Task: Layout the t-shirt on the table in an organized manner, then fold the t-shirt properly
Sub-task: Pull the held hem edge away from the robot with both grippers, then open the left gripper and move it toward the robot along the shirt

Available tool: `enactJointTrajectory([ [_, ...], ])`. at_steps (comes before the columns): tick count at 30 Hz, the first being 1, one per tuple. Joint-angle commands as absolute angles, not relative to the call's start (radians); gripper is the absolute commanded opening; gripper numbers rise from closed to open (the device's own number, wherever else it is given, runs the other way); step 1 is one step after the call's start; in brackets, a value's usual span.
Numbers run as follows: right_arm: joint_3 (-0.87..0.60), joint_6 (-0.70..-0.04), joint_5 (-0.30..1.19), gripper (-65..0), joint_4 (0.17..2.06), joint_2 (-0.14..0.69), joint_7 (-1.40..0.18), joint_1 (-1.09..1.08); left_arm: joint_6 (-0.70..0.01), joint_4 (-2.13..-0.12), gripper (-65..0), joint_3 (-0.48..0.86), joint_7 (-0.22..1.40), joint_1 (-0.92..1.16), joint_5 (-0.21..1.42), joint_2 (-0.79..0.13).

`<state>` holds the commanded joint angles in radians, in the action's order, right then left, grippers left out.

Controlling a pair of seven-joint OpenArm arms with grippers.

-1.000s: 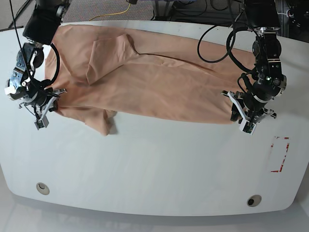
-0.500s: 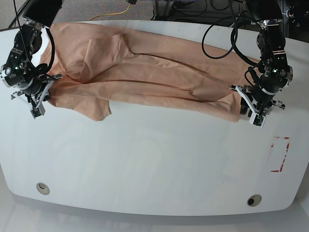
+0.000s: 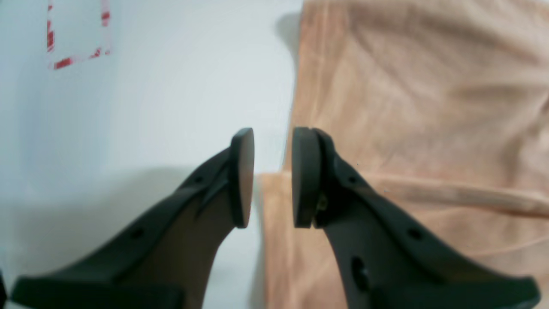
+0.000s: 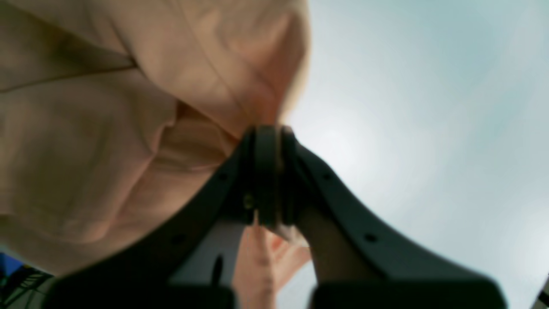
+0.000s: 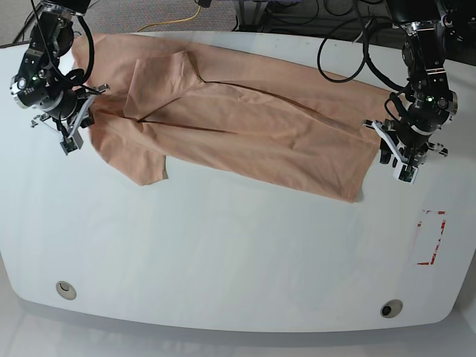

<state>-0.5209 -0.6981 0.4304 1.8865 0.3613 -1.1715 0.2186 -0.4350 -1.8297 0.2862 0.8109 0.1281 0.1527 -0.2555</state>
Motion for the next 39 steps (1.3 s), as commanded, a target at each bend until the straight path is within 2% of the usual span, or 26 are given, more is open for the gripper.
enactJointTrajectory([
  [3, -0.521, -0.698, 0.430, -65.0, 1.883, 0.360, -1.168, 0.216, -0.435, -1.825, -50.3, 0.286, 0.811, 0.120, 0.153, -0.255],
  [5, -0.519, -0.698, 0.430, -65.0, 1.882, 0.360, -1.168, 0.214, -0.435, -1.825, -46.2, 0.285, 0.811, 0.101, 0.153, -0.255],
  [7, -0.516, -0.698, 0.430, -65.0, 1.882, 0.360, -1.168, 0.213, -0.435, -1.824, -37.8, 0.282, 0.814, 0.071, 0.153, -0.252],
  [12, -0.513, -0.698, 0.430, -65.0, 1.882, 0.360, -1.168, 0.200, -0.435, -1.774, -10.7, 0.280, 0.814, -0.001, 0.151, -0.205],
  [15, -0.513, -0.698, 0.430, -65.0, 1.880, 0.360, -1.168, 0.193, -0.433, -1.715, 0.0, 0.280, 0.814, -0.051, 0.151, -0.186],
  [25, -0.513, -0.698, 0.430, -65.0, 1.880, 0.360, -1.168, 0.188, -0.433, -1.445, 0.0, 0.278, 0.792, -0.189, 0.153, -0.147],
  [35, -0.515, -0.698, 0.430, -65.0, 1.880, 0.360, -1.168, 0.188, -0.433, -1.325, 0.0, 0.277, 0.731, -0.252, 0.151, -0.114],
  [39, -0.516, -0.698, 0.430, -65.0, 1.880, 0.360, -1.168, 0.188, -0.432, -1.267, 0.0, 0.239, 0.725, -0.277, 0.153, -0.114],
])
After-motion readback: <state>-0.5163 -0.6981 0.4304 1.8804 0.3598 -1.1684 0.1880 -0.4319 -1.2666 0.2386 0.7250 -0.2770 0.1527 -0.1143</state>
